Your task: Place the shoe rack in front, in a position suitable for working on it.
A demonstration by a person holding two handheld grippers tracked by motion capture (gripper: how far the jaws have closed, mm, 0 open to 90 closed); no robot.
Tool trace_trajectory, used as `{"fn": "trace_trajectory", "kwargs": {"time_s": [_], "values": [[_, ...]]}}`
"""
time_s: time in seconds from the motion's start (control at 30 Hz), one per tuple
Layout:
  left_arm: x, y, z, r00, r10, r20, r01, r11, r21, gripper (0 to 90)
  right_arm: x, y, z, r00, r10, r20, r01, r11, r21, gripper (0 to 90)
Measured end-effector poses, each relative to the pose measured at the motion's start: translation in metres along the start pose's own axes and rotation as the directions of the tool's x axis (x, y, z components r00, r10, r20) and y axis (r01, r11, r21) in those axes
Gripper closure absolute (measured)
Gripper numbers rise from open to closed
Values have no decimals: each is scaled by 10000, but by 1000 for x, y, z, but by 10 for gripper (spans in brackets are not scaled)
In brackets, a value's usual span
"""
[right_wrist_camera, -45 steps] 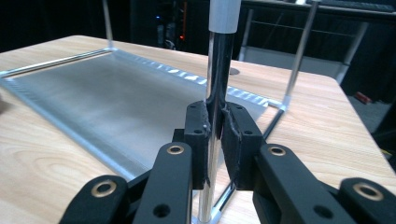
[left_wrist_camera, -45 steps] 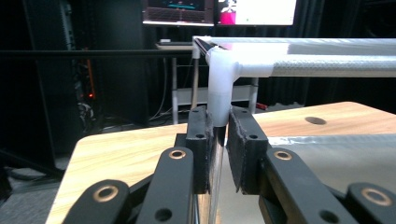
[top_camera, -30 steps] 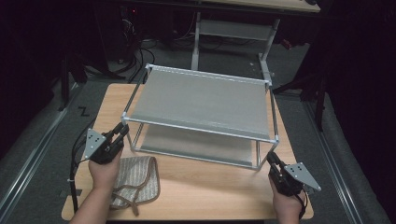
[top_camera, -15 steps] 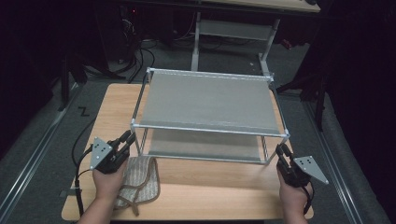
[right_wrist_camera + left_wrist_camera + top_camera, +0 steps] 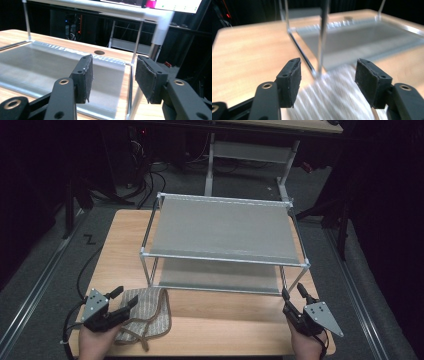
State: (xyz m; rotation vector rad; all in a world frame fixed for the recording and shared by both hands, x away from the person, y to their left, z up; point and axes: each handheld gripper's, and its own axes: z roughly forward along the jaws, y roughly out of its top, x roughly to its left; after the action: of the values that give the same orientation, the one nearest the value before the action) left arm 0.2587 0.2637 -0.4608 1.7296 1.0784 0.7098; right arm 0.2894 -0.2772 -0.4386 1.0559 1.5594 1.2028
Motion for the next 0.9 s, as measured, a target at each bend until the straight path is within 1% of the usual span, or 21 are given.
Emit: {"fn": "trace_trajectory", "kwargs": {"time_s": [0.03, 0.1, 0.2, 0.23, 0.27, 0.3, 0.33, 0.37, 0.4, 0.47, 0.53, 0.57, 0.63, 0.67, 0.7, 0.73, 0.77, 0.8, 0.83, 0.87, 0.9], "values": [[-4, -3, -1, 9998, 173, 26, -173, 9995, 251, 357, 2, -1, 0, 10000, 1, -20, -1, 10000, -59, 456], [-12, -10, -1, 9988, 470, -100, -463, 9970, 625, 334, 3, -3, -2, 10000, 81, -19, -81, 9999, -74, 446], [-17, -17, 5, 9998, 203, 82, -211, 9929, 1170, 329, 3, -8, -3, 9996, 263, 27, -263, 9997, 15, 443], [-18, -19, 9, 9996, 267, 81, -276, 9881, 1513, 329, 3, -9, -4, 9997, 258, 15, -258, 9997, 33, 444], [-19, -21, 13, 9990, 440, 35, -438, 9820, 1839, 329, 2, -11, -5, 9997, 248, 9, -248, 9996, 113, 444], [-20, -23, 18, 9979, 638, -56, -609, 9724, 2252, 331, 2, -13, -5, 9997, 264, 8, -264, 9995, 154, 445], [-20, -25, 21, 9978, 661, -53, -625, 9649, 2550, 332, 1, -14, -6, 9996, 288, 9, -288, 9994, 210, 447], [-20, -27, 24, 9982, 602, -8, -577, 9609, 2708, 343, 0, -15, -6, 9997, 225, 6, -225, 9994, 245, 448], [-20, -28, 27, 9984, 566, 65, -559, 9519, 3013, 354, -1, -16, -6, 9998, 217, 15, -217, 9993, 288, 449], [-21, -30, 30, 9978, 645, 126, -652, 9481, 3111, 372, -4, -16, -7, 9995, 311, 67, -313, 9992, 259, 451], [-21, -31, 30, 9982, 567, 207, -604, 9496, 3076, 414, -5, -15, -7, 9994, 338, 76, -339, 9992, 197, 452], [-21, -32, 30, 9982, 535, 266, -591, 9510, 3036, 449, -5, -15, -7, 9994, 342, 88, -344, 9992, 199, 453], [-21, -33, 30, 9974, 611, 383, -697, 9535, 2931, 529, -4, -16, -7, 9995, 307, 68, -309, 9992, 259, 459], [-21, -34, 29, 9965, 712, 446, -812, 9525, 2935, 570, -3, -16, -7, 9994, 337, 48, -338, 9990, 290, 461], [-22, -34, 29, 9958, 755, 516, -872, 9538, 2874, 631, -3, -16, -6, 9995, 323, 37, -324, 9990, 322, 463], [-23, -34, 29, 9952, 798, 558, -924, 9543, 2842, 667, -2, -17, -6, 9996, 298, 15, -298, 9990, 326, 464], [-23, -33, 29, 9944, 868, 595, -1003, 9528, 2866, 696, -2, -17, -6, 9996, 284, 33, -284, 9990, 332, 465], [-23, -33, 28, 9936, 920, 653, -1070, 9525, 2853, 716, -2, -17, -6, 9996, 292, 5, -292, 9990, 334, 466], [-23, -32, 27, 9934, 903, 702, -1062, 9556, 2748, 727, -1, -17, -6, 9996, 292, 2, -292, 9990, 340, 467], [-23, -32, 26, 9926, 937, 770, -1112, 9565, 2696, 731, -1, -17, -6, 9996, 281, -3, -280, 9990, 343, 469], [-24, -31, 24, 9919, 977, 806, -1153, 9602, 2544, 734, -1, -17, -6, 9996, 273, -9, -272, 9990, 343, 470]]}}
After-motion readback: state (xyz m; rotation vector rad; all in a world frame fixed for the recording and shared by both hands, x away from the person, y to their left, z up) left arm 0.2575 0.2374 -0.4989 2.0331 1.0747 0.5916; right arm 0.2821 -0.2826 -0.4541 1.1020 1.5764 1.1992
